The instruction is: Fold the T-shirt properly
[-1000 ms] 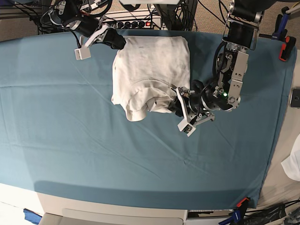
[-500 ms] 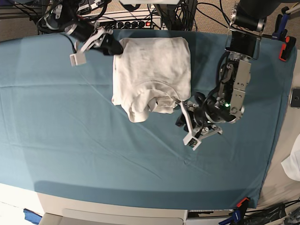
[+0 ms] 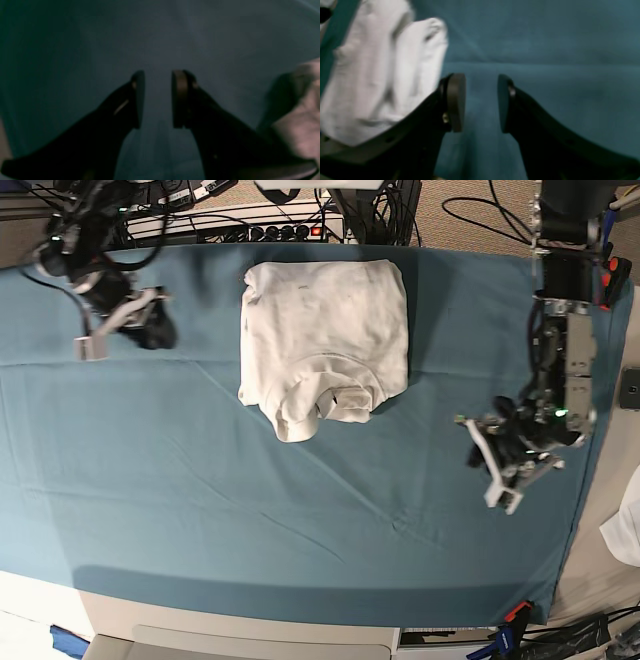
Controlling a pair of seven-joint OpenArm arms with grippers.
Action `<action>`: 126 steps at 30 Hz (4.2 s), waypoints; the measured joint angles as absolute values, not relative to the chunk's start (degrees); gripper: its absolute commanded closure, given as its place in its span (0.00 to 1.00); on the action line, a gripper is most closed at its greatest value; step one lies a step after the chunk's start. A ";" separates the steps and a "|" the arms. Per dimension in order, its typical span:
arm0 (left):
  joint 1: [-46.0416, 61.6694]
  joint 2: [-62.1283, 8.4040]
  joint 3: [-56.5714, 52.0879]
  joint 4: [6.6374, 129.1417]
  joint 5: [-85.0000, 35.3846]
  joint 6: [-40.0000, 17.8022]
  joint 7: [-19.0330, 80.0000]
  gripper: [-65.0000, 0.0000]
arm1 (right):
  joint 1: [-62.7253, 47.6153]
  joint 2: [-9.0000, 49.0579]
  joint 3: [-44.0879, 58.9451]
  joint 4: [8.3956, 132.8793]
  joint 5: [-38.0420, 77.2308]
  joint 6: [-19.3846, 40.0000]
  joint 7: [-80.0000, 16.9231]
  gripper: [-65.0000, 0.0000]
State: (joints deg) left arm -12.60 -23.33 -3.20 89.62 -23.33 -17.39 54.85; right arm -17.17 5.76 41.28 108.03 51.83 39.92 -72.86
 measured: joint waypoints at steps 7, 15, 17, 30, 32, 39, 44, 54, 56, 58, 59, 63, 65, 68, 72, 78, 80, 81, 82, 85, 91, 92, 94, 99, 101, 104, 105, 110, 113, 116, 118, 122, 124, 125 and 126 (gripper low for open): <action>-3.16 -29.08 -11.09 90.61 -38.61 -21.06 64.95 0.70 | -21.02 13.10 48.45 108.03 52.05 39.92 -73.54 0.66; 14.02 -29.26 -26.13 98.87 -56.66 -30.06 70.24 0.70 | -26.81 15.94 49.32 108.03 56.51 39.92 -75.75 0.66; 19.16 -29.26 -29.12 101.27 -60.80 -32.42 71.55 0.70 | -27.97 15.99 49.32 108.03 58.74 39.90 -76.62 0.66; 41.17 -24.10 -35.33 105.93 -83.59 -39.72 80.05 0.70 | -35.94 16.01 49.15 108.07 63.99 39.92 -78.65 0.66; 43.09 -22.46 -35.35 105.91 -83.55 -39.72 80.14 0.70 | -37.36 15.90 49.10 108.07 63.99 39.92 -78.70 0.66; 47.42 -18.37 -35.35 105.91 -83.61 -39.72 80.01 0.70 | -40.32 14.83 49.06 108.12 64.55 39.94 -78.65 0.66; 51.31 -18.11 -32.40 105.91 -83.57 -39.72 79.96 0.70 | -43.94 13.28 47.37 108.14 65.08 39.92 -78.76 0.66; 52.66 -18.13 -16.78 105.91 -83.64 -39.72 79.94 0.70 | -49.78 13.21 33.61 108.14 60.88 39.90 -78.81 0.66; 51.92 -18.13 -13.06 105.91 -83.64 -39.72 79.94 0.70 | -49.82 13.23 30.02 108.01 58.33 39.92 -78.22 0.66; 50.76 -18.13 -9.37 105.91 -83.64 -39.72 79.94 0.70 | -49.76 13.37 26.33 106.37 55.92 39.94 -75.70 0.66; 50.11 -18.11 -7.66 105.91 -82.70 -39.75 79.90 0.70 | -49.65 13.39 24.51 104.88 54.30 40.01 -74.41 0.66; 47.33 -18.09 -1.61 104.09 -66.37 -39.86 79.64 0.70 | -49.41 13.52 16.95 95.74 45.69 39.86 -66.43 0.66; 45.98 -18.11 0.45 102.00 -55.07 -39.72 76.71 0.70 | -48.12 13.45 14.24 89.76 40.16 39.72 -62.78 0.66; 44.01 -18.79 1.43 98.41 -38.35 -39.77 70.67 0.70 | -44.60 13.41 12.78 80.86 34.35 39.68 -61.01 0.66; 43.77 -21.98 1.43 91.13 -19.38 -31.97 56.88 0.70 | -39.27 14.90 12.80 70.98 32.84 39.92 -59.22 0.66; 39.99 -23.05 1.43 76.38 -1.65 -11.90 40.05 0.70 | -32.97 18.26 13.04 58.52 19.40 32.93 -42.46 0.66; 37.23 -22.90 1.43 71.31 -1.52 -8.62 34.74 0.70 | -30.57 18.24 13.04 54.78 14.50 26.35 -36.10 0.66; 35.68 -22.76 1.43 68.75 -1.54 -8.21 32.23 0.70 | -29.19 18.13 12.97 52.82 13.13 23.35 -33.36 0.66; 34.17 -22.52 1.41 66.39 -1.56 -7.05 30.35 0.70 | -27.81 17.93 12.97 50.81 11.84 20.56 -30.68 0.66; 29.93 -20.93 1.32 60.01 -2.90 -4.23 25.02 0.70 | -23.59 17.50 12.99 44.18 11.07 14.33 -25.82 0.66; 23.70 -14.09 1.43 48.34 -7.22 -2.55 14.22 0.70 | -16.29 15.29 13.08 30.09 10.83 10.28 -20.10 0.66; 22.94 -12.93 1.41 46.30 -7.20 -2.55 12.86 0.70 | -15.42 14.76 13.04 27.88 10.92 10.31 -18.70 0.66; 21.52 -10.90 1.41 42.26 -7.14 -2.57 10.37 0.70 | -14.06 13.93 13.06 24.43 10.70 10.33 -15.59 0.66; 17.45 -7.57 1.43 33.87 -7.11 -2.83 5.85 0.70 | -11.73 12.64 13.06 22.17 10.48 10.24 -12.58 0.66; 16.10 -6.90 1.43 32.14 -7.14 -2.83 5.72 0.70 | -10.63 11.86 13.06 22.17 9.28 10.26 -12.56 0.66; 14.83 -6.15 1.43 30.87 -7.14 -3.46 5.67 0.70 | -9.67 10.98 13.06 22.17 5.76 10.31 -12.56 0.68; 14.52 -6.02 1.43 30.46 -7.14 -4.71 5.72 0.70 | -9.54 10.87 13.06 22.17 5.37 10.28 -12.49 0.68; 12.86 -5.69 1.43 27.51 -7.14 -6.22 5.67 0.70 | -9.37 10.44 13.06 22.17 4.47 10.28 -12.56 0.78; 11.25 -5.52 1.43 24.84 -7.14 -6.24 5.67 0.72 | -9.23 10.46 13.06 22.17 4.45 10.28 -12.47 0.80; 10.55 -5.41 1.43 23.83 -7.14 -7.38 5.67 0.87 | -9.23 10.46 13.06 22.17 4.47 10.26 -12.38 0.84; 10.46 -5.37 1.43 23.62 -7.14 -7.62 5.67 0.91 | -9.23 10.28 13.06 22.17 4.47 10.26 -12.36 0.84; 10.46 -5.23 1.43 23.59 -7.14 -8.73 5.67 0.91 | -9.23 9.02 13.06 22.17 4.47 10.13 -12.34 0.87; 10.44 -5.04 1.43 23.59 -7.14 -8.60 5.67 0.91 | -9.23 7.92 13.06 22.17 4.47 10.11 -12.36 0.91; 10.46 -4.82 1.43 23.59 -7.14 -8.58 5.67 0.91 | -9.23 7.44 13.06 22.17 4.49 10.17 -12.36 0.93; 10.46 -4.58 1.43 23.59 -7.11 -8.60 5.72 0.91 | -9.23 6.98 13.06 22.17 4.49 10.26 -12.38 0.96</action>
